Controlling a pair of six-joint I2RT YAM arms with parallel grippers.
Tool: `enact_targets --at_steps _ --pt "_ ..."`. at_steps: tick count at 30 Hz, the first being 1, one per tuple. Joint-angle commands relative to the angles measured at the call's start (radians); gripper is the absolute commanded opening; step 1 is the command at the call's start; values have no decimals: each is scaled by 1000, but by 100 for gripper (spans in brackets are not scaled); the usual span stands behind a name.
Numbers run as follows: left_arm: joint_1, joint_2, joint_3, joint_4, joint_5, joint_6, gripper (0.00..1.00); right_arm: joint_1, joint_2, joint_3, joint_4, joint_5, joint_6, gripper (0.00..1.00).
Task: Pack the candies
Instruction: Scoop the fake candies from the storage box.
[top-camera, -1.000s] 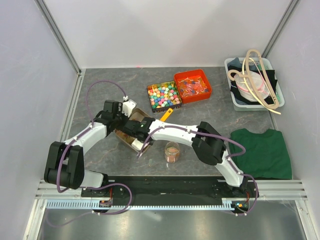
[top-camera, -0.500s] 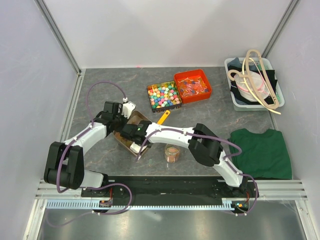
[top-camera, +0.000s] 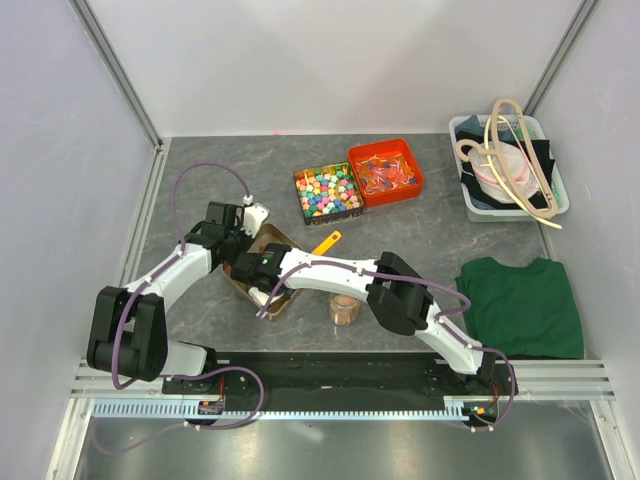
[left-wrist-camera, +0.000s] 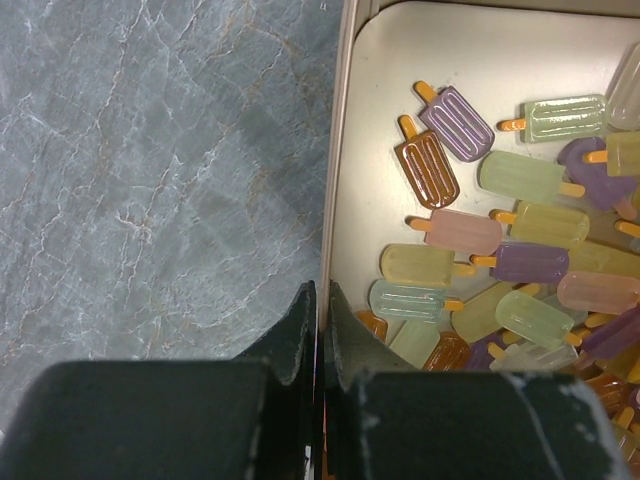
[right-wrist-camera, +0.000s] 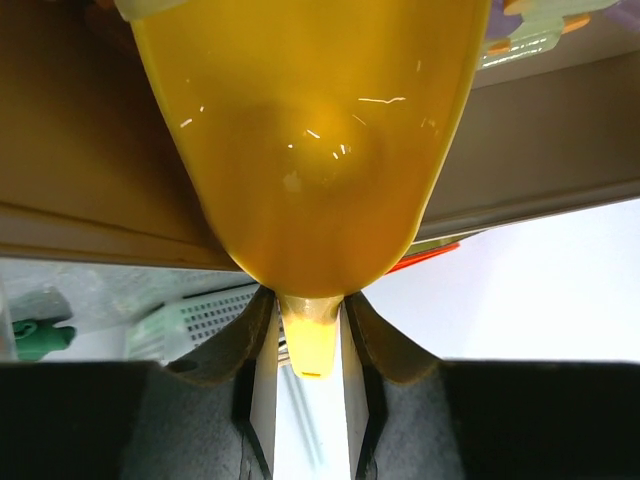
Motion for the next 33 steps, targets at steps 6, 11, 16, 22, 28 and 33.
enact_targets --at_steps 6,11,16,22,28,33 --pt "2 -17 80 121 -20 -115 2 89 114 152 19 -191 231 0" --pt "2 -12 75 118 -12 -116 2 90 128 165 34 -151 317 0" --pt "2 -9 69 122 4 -118 2 84 79 102 74 -187 335 0" --pt "2 0 69 122 11 -124 2 87 114 166 35 -174 384 0" --pt "2 -21 54 133 61 -116 2 115 -59 -162 286 -154 106 0" --pt "2 -15 52 144 92 -78 2 112 -140 -295 278 -189 -95 0"
